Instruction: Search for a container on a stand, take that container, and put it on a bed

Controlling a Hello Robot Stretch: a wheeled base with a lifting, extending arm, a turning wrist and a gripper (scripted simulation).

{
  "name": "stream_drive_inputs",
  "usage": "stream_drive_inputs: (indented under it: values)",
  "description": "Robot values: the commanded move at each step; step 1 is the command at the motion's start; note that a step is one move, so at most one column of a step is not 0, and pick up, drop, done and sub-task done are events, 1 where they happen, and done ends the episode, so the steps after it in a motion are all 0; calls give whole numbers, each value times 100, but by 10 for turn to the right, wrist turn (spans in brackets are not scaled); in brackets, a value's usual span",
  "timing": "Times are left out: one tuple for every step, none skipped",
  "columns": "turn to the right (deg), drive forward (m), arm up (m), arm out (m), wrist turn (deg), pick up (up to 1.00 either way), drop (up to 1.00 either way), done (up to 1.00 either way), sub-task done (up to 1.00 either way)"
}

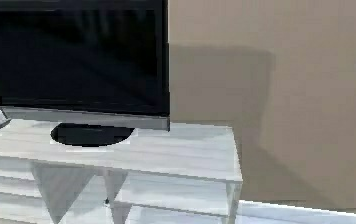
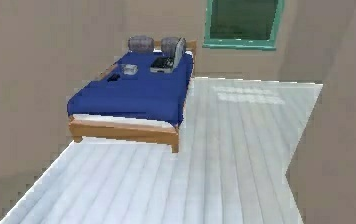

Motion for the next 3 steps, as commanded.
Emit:
stream_drive_inputs:
  values:
    - [-450, 0, 0, 0, 0, 0, 0, 0, 0]
    - [-210, 0, 0, 0, 0, 0, 0, 0, 0]
    - [0, 75, 0, 0, 0, 0, 0, 0, 0]
